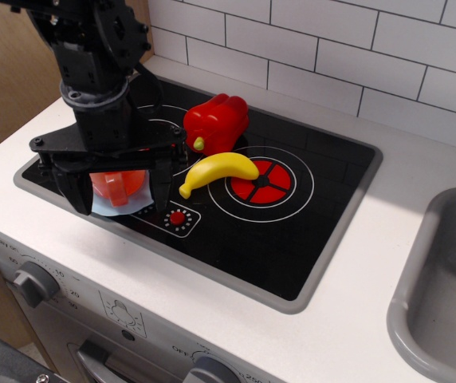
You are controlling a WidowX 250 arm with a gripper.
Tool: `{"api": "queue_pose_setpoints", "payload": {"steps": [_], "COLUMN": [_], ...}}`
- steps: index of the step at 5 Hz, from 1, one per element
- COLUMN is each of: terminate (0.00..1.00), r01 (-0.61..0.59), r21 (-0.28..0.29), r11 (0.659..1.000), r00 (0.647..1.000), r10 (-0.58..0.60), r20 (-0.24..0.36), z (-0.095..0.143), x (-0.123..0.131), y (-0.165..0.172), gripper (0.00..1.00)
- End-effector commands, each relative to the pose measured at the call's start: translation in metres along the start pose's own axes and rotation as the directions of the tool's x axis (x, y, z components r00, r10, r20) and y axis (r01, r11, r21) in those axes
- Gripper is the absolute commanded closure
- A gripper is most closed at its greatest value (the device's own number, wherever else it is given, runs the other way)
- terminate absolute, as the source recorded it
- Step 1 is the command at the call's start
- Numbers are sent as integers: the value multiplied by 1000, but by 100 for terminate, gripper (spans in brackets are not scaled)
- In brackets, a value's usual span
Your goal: Take cup off plate
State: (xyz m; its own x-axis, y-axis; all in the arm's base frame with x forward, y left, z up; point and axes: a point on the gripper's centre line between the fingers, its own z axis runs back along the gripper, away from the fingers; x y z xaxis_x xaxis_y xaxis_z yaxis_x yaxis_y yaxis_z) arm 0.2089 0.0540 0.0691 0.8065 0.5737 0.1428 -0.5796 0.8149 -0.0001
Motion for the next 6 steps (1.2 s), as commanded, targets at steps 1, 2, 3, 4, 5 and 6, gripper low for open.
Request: {"api": "queue_pose_setpoints", "payload": {"steps": [1,2,3,4,5,6], "terminate": [0,0,0,0,0,0], "r01": [-34,-42,-52,-57,-46,44], "r21": [-34,-26,-38,-53,-86,-100], "r11": [999,999,998,997,995,994], "r00": [999,999,997,994,995,999], "r10": [34,42,54,62,53,-41], "r20": [17,20,52,87,83,29], "z": [0,0,9,28,48,52], "x": [10,14,16,23,23,10], "y": [1,-1,0,-4,-12,-32], "gripper": [100,100,100,100,100,100]}}
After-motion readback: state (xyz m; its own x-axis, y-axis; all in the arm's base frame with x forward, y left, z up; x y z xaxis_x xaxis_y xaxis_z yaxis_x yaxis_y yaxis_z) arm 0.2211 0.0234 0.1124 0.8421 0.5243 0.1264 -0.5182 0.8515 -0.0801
